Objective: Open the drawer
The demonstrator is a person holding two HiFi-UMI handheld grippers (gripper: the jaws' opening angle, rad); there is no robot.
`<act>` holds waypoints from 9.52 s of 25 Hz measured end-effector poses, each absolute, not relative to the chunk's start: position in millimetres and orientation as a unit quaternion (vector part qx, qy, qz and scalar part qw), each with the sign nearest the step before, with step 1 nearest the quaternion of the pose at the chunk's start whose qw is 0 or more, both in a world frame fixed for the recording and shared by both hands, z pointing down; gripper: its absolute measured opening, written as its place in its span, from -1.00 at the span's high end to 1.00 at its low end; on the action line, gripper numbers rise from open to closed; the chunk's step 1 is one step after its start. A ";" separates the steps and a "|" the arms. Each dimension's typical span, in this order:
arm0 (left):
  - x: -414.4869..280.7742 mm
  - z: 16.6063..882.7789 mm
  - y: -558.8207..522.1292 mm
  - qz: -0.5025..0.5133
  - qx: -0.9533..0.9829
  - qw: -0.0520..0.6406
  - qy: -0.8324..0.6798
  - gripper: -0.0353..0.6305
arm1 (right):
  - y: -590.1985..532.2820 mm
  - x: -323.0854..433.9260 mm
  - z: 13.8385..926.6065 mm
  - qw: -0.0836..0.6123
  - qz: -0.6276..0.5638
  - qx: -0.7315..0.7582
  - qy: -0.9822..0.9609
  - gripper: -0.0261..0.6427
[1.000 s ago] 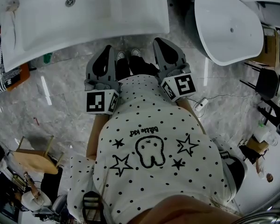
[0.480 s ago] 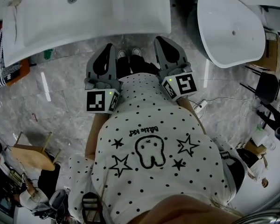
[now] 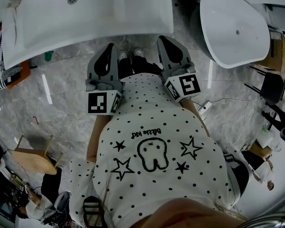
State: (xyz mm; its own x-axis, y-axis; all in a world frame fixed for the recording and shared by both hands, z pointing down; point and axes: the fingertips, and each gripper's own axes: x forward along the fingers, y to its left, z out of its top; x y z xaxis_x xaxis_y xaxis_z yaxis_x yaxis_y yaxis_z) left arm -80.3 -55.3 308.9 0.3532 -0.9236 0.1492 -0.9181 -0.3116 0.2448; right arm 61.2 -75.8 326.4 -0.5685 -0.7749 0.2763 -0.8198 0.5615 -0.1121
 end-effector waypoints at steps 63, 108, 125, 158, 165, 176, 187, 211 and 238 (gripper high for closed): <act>-50.3 582.1 -60.9 0.194 0.759 0.308 -0.539 0.55 | -85.9 107.0 346.5 0.135 0.097 0.423 -0.891 0.88; -54.8 791.5 -121.0 0.253 0.694 0.358 -0.571 0.52 | -48.2 77.3 454.5 0.216 0.228 0.415 -0.854 0.88; -44.1 790.6 -98.5 0.259 0.704 0.374 -0.545 0.53 | -42.5 66.8 452.8 0.216 0.232 0.409 -0.856 0.88; -37.0 796.9 -13.0 0.268 0.698 0.384 -0.542 0.53 | -34.9 43.6 467.4 0.237 0.236 0.382 -0.862 0.88; -34.4 797.3 -10.2 0.261 0.701 0.384 -0.541 0.53 | -35.1 42.5 470.4 0.240 0.238 0.382 -0.860 0.88; -32.5 793.0 -11.7 0.261 0.702 0.387 -0.538 0.53 | -33.5 43.1 468.8 0.239 0.244 0.385 -0.857 0.88; -34.5 794.8 -11.7 0.264 0.695 0.393 -0.541 0.53 | -33.1 41.8 472.3 0.240 0.249 0.389 -0.854 0.88; -42.2 753.3 -0.8 0.256 0.684 0.395 -0.558 0.88 | -37.0 43.2 462.8 0.214 0.245 0.388 -0.862 0.88; -44.2 702.7 -4.3 0.244 0.704 0.372 -0.554 0.88 | -43.0 55.3 461.8 0.204 0.238 0.404 -0.859 0.88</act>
State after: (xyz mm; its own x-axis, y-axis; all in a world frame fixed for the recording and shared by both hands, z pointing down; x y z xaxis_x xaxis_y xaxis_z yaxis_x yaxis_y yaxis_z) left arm -44.2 -4.3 702.7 0.2666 -0.5979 0.7559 -0.9614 -0.1094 0.2525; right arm 55.3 -43.0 461.8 -0.5899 -0.5978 0.5428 -0.7917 0.5603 -0.2434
